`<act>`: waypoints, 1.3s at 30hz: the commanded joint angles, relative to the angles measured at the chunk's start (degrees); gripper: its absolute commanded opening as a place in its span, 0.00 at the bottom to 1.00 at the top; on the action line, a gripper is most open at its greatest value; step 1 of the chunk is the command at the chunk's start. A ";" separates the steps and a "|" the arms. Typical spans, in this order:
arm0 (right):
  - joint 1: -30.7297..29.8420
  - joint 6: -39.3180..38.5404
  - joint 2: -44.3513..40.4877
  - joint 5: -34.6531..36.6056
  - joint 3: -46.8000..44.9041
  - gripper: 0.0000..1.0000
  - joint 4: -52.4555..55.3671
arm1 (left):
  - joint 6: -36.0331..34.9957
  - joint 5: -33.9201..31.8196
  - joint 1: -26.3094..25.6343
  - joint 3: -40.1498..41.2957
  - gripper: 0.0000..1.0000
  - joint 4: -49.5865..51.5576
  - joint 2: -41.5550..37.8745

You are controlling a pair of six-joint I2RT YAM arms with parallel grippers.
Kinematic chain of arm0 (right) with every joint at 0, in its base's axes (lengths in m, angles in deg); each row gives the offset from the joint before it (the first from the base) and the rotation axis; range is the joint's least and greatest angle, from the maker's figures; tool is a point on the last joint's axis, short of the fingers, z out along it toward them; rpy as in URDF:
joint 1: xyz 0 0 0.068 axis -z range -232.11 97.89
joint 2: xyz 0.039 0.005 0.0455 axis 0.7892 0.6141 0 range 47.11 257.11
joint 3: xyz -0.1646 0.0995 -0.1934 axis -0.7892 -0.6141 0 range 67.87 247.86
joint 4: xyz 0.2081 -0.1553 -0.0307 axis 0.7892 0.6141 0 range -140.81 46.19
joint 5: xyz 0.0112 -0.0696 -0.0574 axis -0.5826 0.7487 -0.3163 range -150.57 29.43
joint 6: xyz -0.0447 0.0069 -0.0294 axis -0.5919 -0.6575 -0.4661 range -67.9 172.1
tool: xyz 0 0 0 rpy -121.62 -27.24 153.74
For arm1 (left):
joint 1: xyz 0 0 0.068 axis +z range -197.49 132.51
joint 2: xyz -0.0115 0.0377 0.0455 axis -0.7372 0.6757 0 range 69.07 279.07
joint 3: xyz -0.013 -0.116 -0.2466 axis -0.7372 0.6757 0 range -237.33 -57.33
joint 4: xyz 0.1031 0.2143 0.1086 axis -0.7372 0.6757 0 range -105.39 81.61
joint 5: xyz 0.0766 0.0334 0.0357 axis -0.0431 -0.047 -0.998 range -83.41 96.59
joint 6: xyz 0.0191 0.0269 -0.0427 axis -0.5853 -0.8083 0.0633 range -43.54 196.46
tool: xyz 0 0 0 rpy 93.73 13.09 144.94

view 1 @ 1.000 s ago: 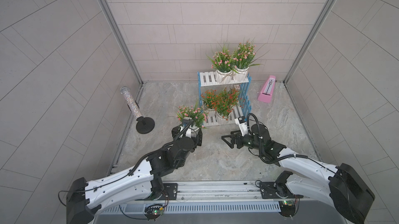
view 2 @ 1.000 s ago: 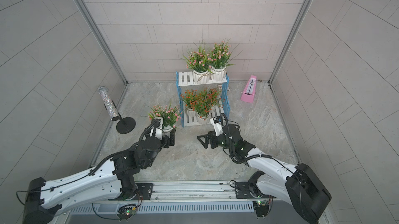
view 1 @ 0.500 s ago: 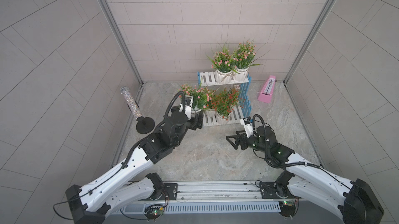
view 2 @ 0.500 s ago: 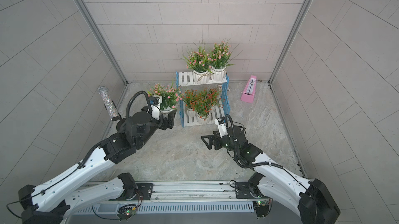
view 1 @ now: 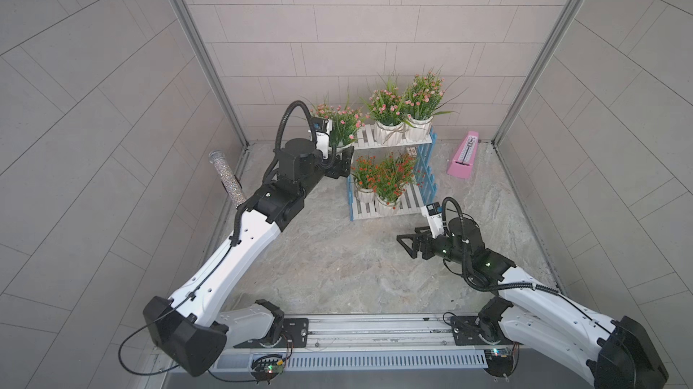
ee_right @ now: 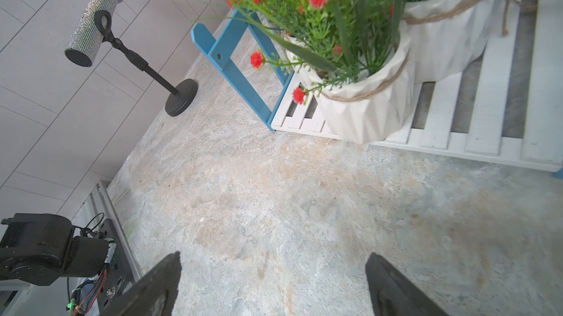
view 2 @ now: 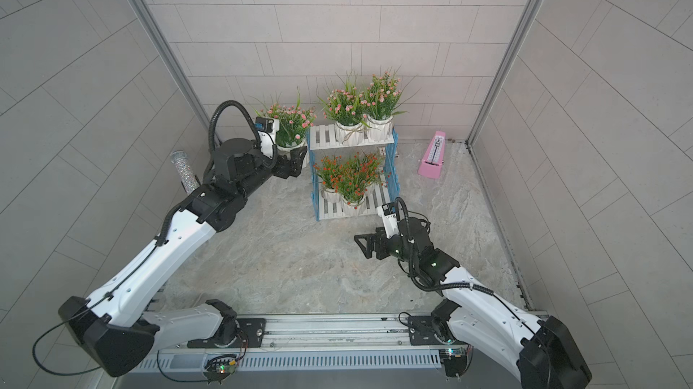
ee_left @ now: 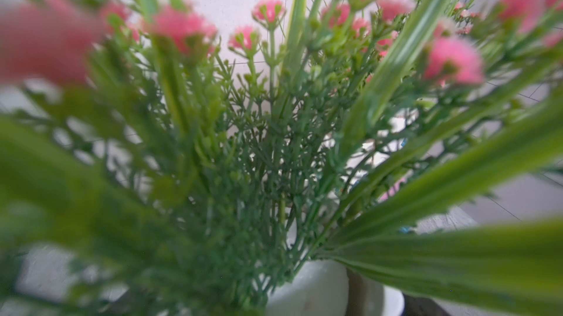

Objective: Place the baby's breath potted plants on the rack by color
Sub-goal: Place the baby's breath potted plant on the rack.

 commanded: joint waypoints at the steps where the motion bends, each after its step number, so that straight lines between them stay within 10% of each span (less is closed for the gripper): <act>1: 0.84 -1.16 -0.33 -0.15 0.77 0.97 1.20 | -1.13 3.57 1.34 -5.53 0.80 -7.02 2.89; 39: 3.27 -0.95 -1.56 -0.52 -0.28 0.97 2.10 | 1.95 2.59 2.42 -25.32 0.80 -11.13 27.75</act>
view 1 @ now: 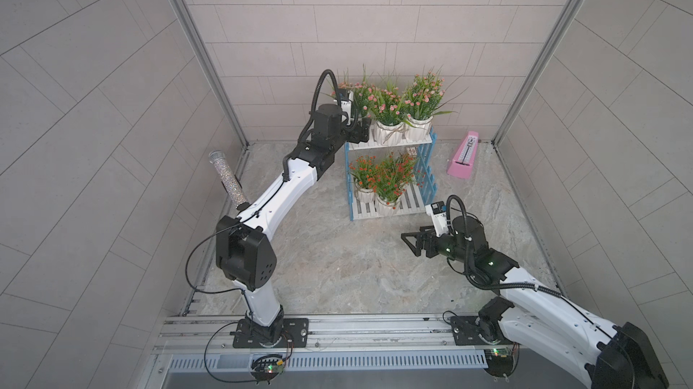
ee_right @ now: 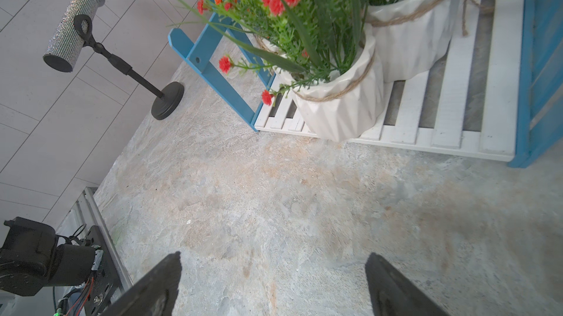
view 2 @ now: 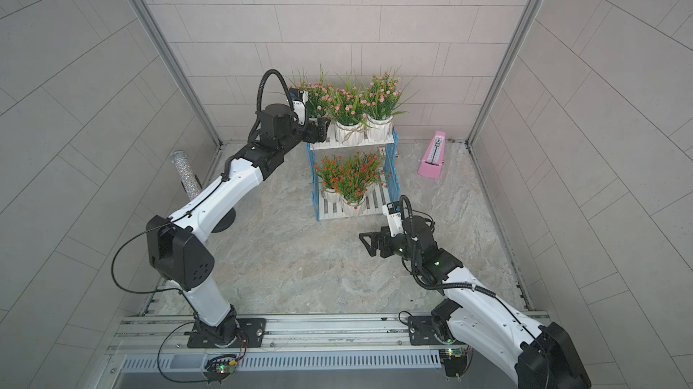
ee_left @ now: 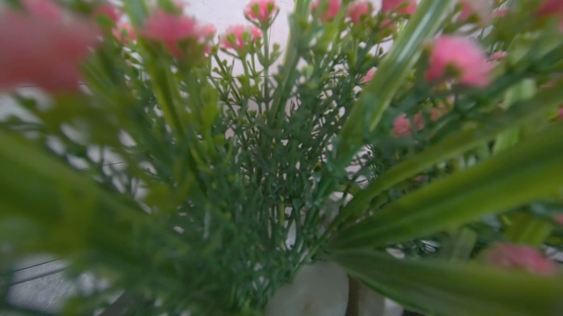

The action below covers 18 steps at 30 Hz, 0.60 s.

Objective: Place the baby's breath potted plants on the rack by color
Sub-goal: Place the baby's breath potted plant on the rack.

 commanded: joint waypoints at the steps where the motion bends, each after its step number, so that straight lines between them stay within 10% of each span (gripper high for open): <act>1: 0.25 0.08 -0.63 0.19 -0.32 0.97 -0.15 | -0.13 0.62 -0.40 -3.34 0.80 -4.97 -0.30; 18: 0.62 -0.10 -1.60 0.03 -1.29 0.97 -0.03 | -1.54 -1.07 -3.48 -5.21 0.80 -4.05 2.60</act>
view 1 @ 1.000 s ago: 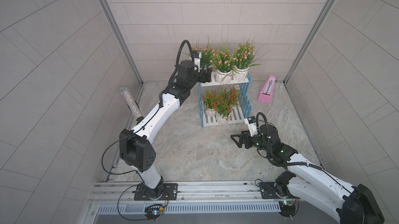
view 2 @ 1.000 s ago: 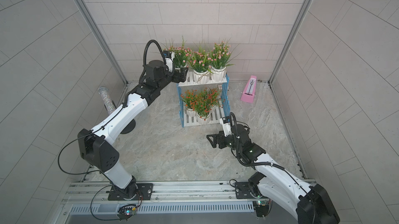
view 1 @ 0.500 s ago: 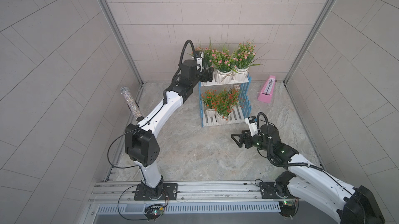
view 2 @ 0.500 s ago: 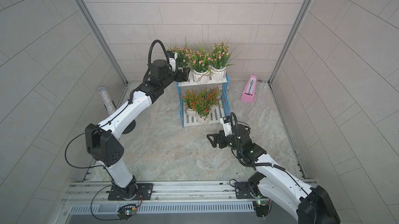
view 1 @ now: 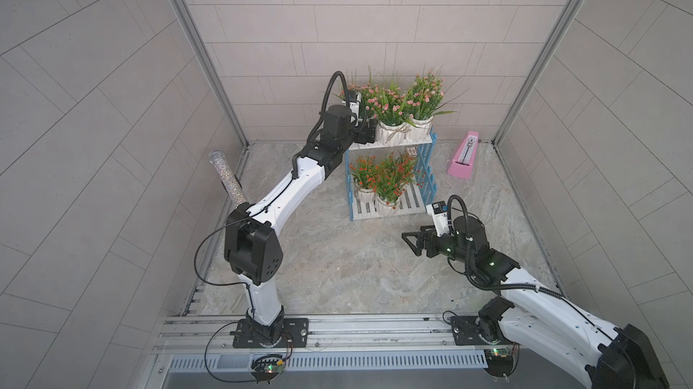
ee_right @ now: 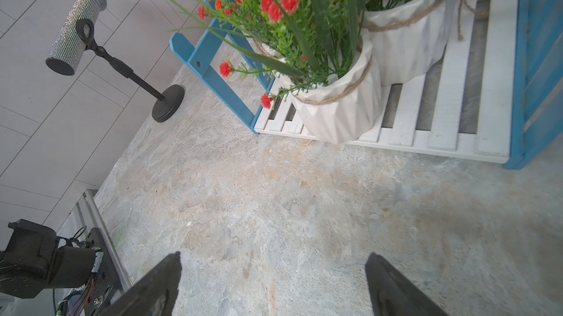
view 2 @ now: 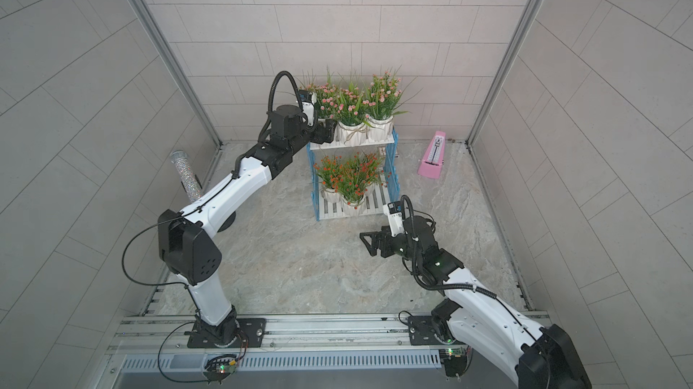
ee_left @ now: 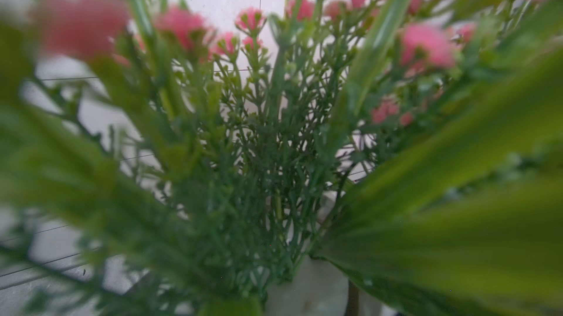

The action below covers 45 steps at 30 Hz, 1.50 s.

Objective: Place the baby's breath potted plants on the rack by color
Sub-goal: Place the baby's breath potted plant on the rack.

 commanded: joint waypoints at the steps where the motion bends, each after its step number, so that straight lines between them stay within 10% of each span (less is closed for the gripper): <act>1: 0.33 -0.11 -0.94 0.05 -1.14 0.97 -0.04 | -1.34 0.57 -1.08 -2.90 0.80 -4.00 -0.72; 45: 0.43 0.84 3.16 -2.41 -1.06 0.97 -4.07 | -4.04 -0.81 -0.90 3.27 1.00 -4.41 -7.78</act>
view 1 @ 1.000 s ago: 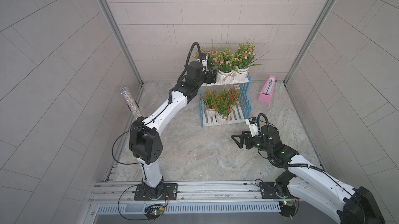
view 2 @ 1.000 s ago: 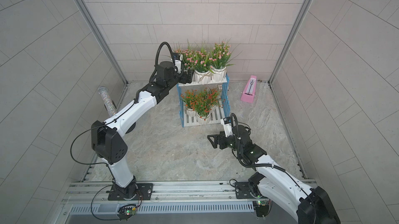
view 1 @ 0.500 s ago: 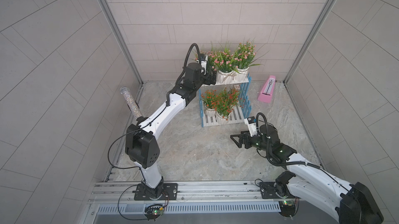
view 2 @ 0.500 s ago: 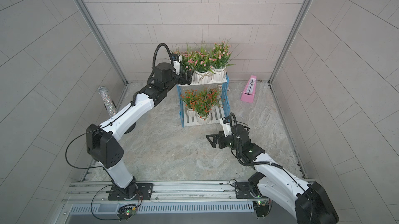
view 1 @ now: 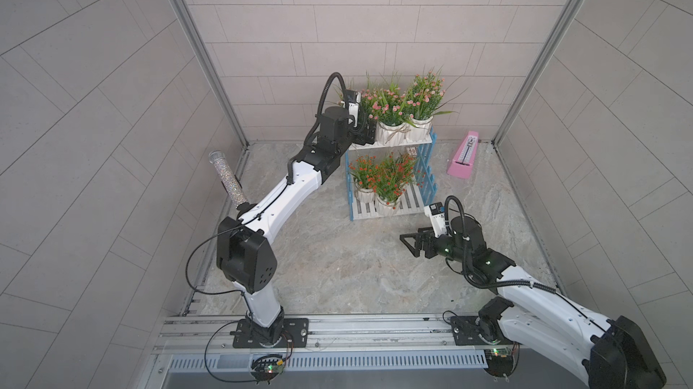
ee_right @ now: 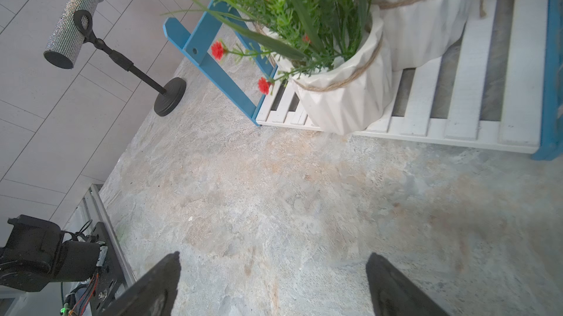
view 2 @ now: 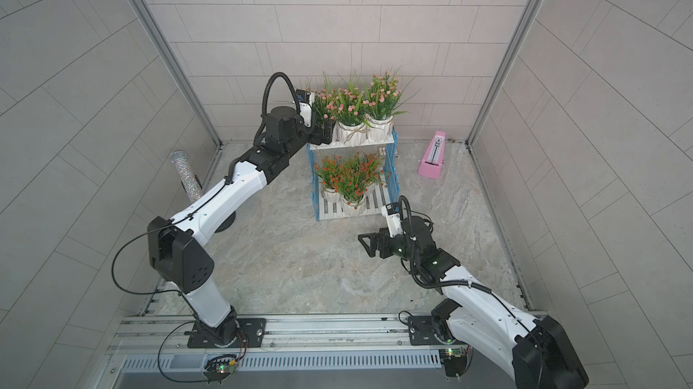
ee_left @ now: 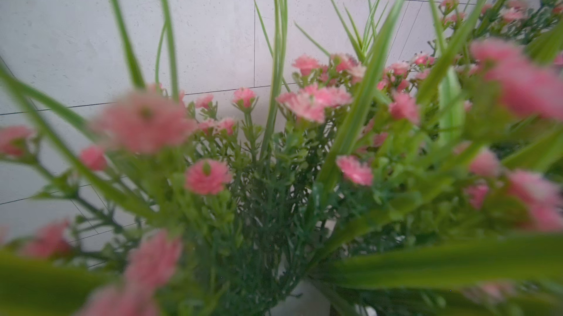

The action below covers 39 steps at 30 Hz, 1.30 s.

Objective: Place the baby's breath potted plants on the rack by color
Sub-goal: Place the baby's breath potted plant on the rack.

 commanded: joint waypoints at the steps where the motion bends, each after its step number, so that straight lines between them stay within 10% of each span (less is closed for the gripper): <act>1: 0.21 0.15 0.26 -0.49 -0.07 0.97 -1.23 | -1.45 0.81 -0.25 0.15 1.00 -2.59 -3.67; 39: 0.25 3.78 5.19 1.33 8.31 0.84 -1.96 | 17.13 7.14 10.49 10.64 1.00 -12.91 -21.04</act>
